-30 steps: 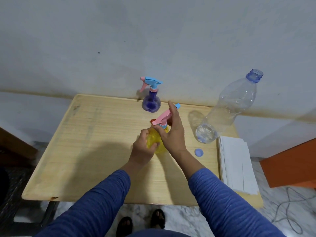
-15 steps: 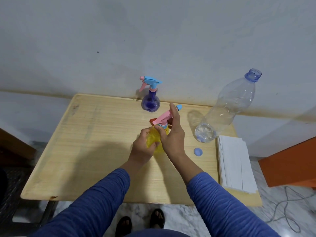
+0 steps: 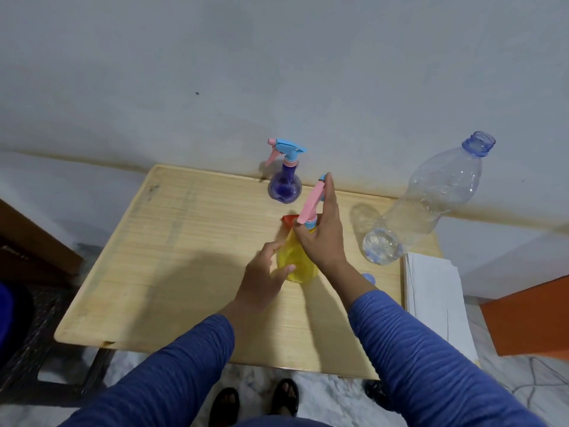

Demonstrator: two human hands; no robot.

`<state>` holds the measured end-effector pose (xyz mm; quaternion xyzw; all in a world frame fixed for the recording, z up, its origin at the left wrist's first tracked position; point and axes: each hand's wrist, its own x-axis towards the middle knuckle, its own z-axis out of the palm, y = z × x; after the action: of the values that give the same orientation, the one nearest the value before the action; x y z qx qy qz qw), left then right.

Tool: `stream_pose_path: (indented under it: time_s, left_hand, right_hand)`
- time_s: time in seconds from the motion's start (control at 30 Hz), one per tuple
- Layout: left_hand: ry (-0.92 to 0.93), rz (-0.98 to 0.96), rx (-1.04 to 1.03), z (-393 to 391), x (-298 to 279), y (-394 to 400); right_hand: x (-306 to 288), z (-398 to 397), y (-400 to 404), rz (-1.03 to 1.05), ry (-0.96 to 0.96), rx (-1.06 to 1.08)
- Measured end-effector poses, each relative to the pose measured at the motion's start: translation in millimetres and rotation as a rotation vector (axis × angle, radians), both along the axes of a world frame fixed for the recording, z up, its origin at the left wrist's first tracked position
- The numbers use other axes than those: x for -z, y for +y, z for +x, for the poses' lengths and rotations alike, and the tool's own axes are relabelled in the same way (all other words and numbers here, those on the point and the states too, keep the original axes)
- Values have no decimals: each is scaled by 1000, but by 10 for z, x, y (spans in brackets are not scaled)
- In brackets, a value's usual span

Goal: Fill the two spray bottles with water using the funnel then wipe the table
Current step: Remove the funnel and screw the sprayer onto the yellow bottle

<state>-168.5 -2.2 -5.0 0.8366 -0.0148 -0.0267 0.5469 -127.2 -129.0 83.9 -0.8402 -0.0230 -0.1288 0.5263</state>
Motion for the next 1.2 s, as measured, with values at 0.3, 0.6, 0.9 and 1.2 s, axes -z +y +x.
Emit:
stream_pose_path:
  time_s: [0.3, 0.6, 0.9, 1.2]
  left_hand:
    - [-42, 455, -410, -165, 336, 850]
    - [49, 768, -514, -311, 555, 942]
    - [22, 792, -511, -306, 587, 967]
    - [25, 778, -528, -299, 580, 962]
  right_hand:
    - [-401, 211, 40, 592, 591, -302]
    - [20, 379, 76, 526, 969, -546]
    - [279, 489, 39, 228, 898, -419]
    - [189, 501, 19, 53, 812, -520]
